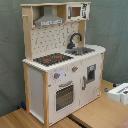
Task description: Play with the kitchen
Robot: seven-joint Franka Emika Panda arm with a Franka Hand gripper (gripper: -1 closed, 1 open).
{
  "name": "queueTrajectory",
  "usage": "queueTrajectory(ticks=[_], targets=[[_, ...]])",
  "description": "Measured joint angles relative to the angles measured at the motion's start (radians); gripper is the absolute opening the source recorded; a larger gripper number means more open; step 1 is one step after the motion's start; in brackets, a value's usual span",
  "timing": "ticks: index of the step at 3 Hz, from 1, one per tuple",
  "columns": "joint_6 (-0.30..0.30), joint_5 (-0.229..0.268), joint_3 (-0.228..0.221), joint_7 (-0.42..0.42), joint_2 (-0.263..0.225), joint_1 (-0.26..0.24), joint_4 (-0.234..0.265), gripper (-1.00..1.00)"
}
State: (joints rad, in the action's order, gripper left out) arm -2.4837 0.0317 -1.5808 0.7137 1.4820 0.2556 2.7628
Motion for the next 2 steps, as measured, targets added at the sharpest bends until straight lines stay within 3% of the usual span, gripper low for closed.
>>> queueTrajectory(ticks=[1,2], targets=[[-0.066,0.002,0.047,0.003,0.002,-0.067,-0.029,1.0],[-0.108,0.002,0.047,0.004,0.002,-0.147,-0.074,1.0]])
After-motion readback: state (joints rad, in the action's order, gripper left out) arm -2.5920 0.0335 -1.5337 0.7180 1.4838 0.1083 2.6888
